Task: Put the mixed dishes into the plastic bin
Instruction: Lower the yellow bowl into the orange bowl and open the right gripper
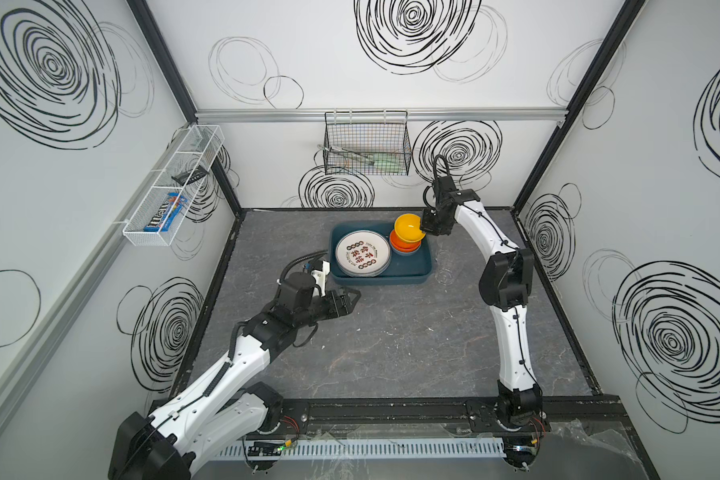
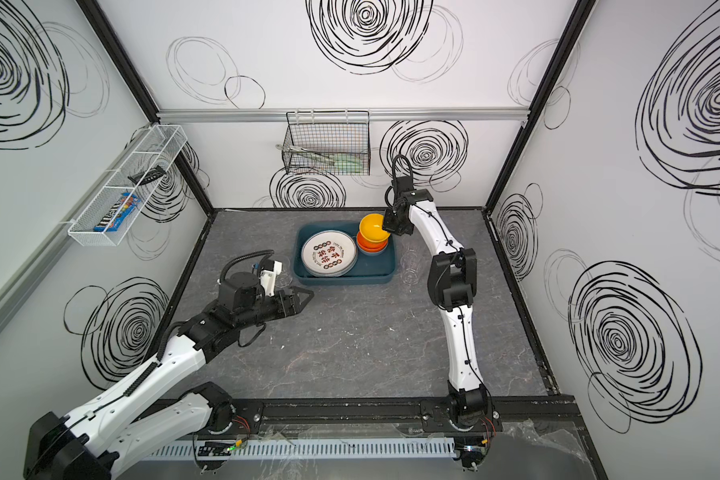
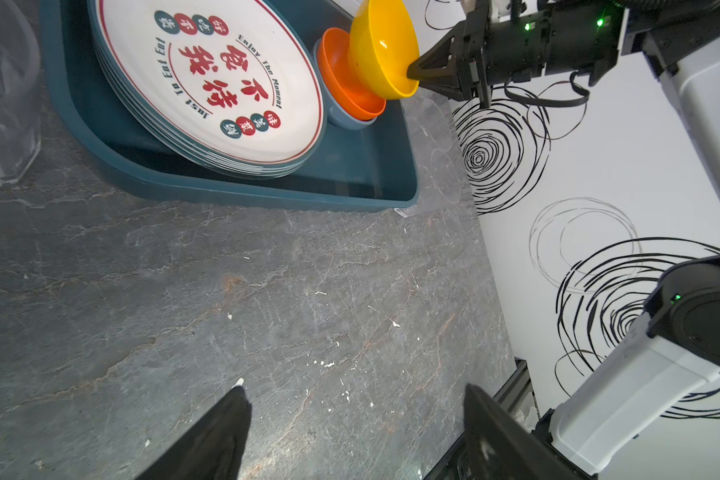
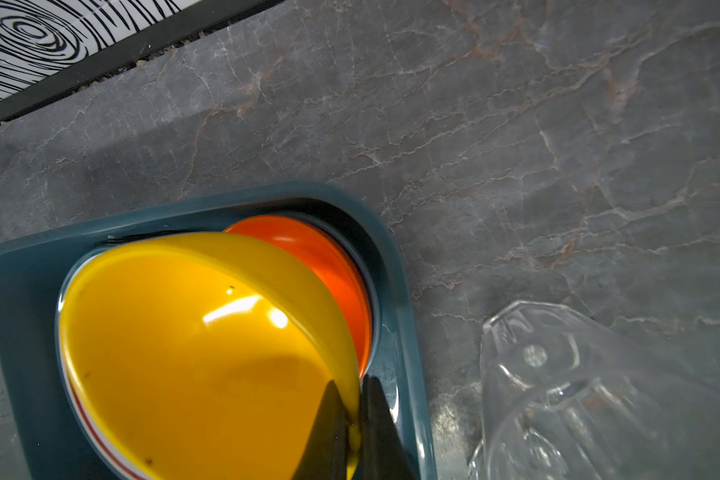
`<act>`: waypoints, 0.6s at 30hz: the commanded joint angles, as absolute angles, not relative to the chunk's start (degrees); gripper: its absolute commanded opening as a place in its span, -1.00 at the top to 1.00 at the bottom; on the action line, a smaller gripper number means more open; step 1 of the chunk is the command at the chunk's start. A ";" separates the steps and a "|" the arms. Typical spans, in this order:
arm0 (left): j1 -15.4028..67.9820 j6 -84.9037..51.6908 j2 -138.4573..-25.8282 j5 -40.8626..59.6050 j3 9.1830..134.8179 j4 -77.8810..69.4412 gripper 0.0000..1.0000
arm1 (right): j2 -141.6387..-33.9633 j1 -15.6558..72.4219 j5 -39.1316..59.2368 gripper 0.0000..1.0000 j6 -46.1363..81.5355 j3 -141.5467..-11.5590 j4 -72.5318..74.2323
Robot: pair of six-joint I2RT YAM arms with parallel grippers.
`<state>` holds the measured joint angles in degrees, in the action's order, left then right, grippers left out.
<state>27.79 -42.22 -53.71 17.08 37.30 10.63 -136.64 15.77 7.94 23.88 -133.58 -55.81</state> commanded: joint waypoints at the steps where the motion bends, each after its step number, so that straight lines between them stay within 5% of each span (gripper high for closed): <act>1: 27.41 -42.96 -53.57 16.99 38.06 9.63 -0.68 | -137.96 15.64 9.14 0.99 23.47 -136.29 -56.02; 18: 27.44 -44.56 -53.27 17.47 36.73 8.52 -0.68 | -140.31 16.52 9.05 0.96 23.47 -136.61 -54.80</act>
<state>27.79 -44.03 -53.69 17.10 37.17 10.59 -139.15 16.12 8.51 23.88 -134.54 -55.44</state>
